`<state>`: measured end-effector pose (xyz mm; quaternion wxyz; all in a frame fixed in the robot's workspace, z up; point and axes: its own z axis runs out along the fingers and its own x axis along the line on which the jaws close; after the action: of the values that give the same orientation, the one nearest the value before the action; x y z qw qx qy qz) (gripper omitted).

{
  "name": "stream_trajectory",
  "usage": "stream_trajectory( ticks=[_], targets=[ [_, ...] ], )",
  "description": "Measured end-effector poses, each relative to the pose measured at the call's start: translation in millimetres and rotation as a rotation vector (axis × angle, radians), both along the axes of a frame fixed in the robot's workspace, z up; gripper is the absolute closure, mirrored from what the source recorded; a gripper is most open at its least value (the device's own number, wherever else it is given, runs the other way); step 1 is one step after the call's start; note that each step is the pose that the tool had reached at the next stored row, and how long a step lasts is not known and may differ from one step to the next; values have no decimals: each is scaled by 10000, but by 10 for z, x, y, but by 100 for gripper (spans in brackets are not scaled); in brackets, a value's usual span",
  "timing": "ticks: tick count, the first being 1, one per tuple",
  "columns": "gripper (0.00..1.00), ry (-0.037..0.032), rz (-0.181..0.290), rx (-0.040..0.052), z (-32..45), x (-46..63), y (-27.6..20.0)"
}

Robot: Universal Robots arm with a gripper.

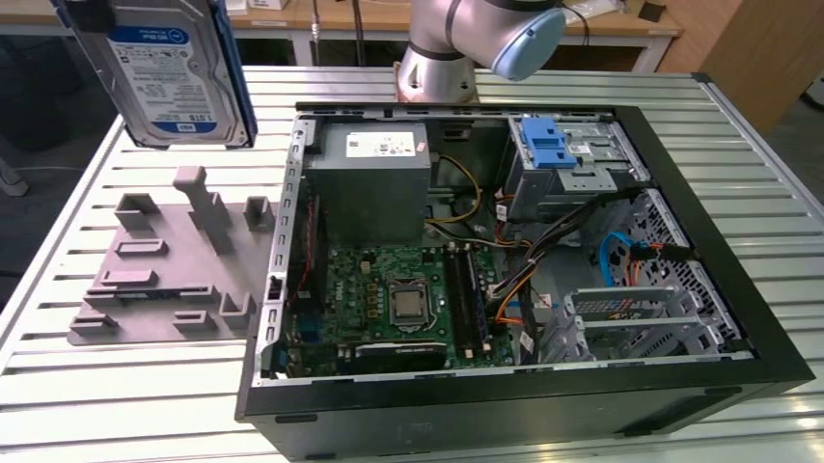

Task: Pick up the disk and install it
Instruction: 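Pick up the disk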

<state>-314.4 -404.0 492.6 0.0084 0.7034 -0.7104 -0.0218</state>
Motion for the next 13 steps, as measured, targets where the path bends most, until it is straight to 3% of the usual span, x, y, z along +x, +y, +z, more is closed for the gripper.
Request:
stream_trajectory(
  ticks=[8,13],
  targets=[
    [64,0,1,0,0,27,-115],
    [64,-1,0,-1,0,33,-145]
  ],
)
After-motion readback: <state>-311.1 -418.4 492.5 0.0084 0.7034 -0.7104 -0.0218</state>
